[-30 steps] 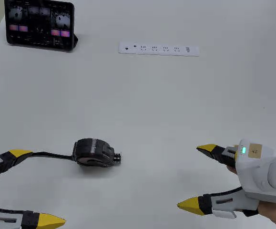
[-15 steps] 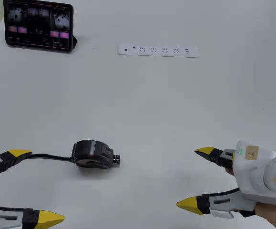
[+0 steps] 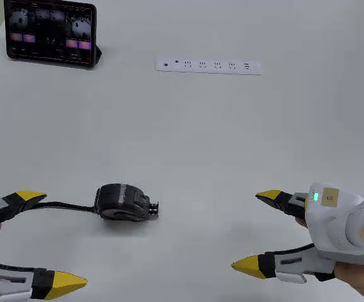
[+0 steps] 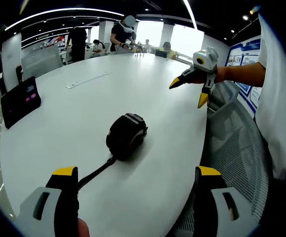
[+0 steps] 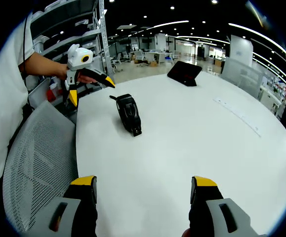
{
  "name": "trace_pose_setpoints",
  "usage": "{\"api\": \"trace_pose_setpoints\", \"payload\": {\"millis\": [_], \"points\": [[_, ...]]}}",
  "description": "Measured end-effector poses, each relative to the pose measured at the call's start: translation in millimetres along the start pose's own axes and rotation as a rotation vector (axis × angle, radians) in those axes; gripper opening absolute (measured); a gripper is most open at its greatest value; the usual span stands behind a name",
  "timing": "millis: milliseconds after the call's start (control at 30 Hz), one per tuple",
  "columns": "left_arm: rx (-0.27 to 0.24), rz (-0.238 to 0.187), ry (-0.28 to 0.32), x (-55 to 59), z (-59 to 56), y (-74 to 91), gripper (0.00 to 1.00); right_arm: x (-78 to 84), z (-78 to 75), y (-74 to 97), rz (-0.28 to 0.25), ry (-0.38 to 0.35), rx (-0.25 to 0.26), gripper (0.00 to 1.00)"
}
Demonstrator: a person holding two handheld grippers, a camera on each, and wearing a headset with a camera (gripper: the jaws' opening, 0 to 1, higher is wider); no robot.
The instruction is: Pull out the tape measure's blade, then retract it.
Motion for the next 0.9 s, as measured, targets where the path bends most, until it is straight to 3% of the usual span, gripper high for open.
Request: {"api": "trace_pose_setpoints", "payload": {"millis": [267, 900], "points": [[0.015, 0.026, -0.017, -6.3, 7.0, -8.4, 0.89, -2.8, -3.5, -10.5, 0.012, 0.027, -0.026, 0.76], [0.043, 0.053, -0.081, -17.7, 18.0, -26.9, 0.99, -15.5, -17.0, -29.8, 0.020, 0.065, -0.066, 0.76]]}}
Point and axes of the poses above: the centre of the closed fingertips' face, and the gripper's own axes: y roughly backward along the fingers, z roughly to its left, x roughly out of its underside, the point moved 10 cm from there along y, roughly backward along the fingers, and after that the axes turned 1 degree about -z, right-handed, at the moved point
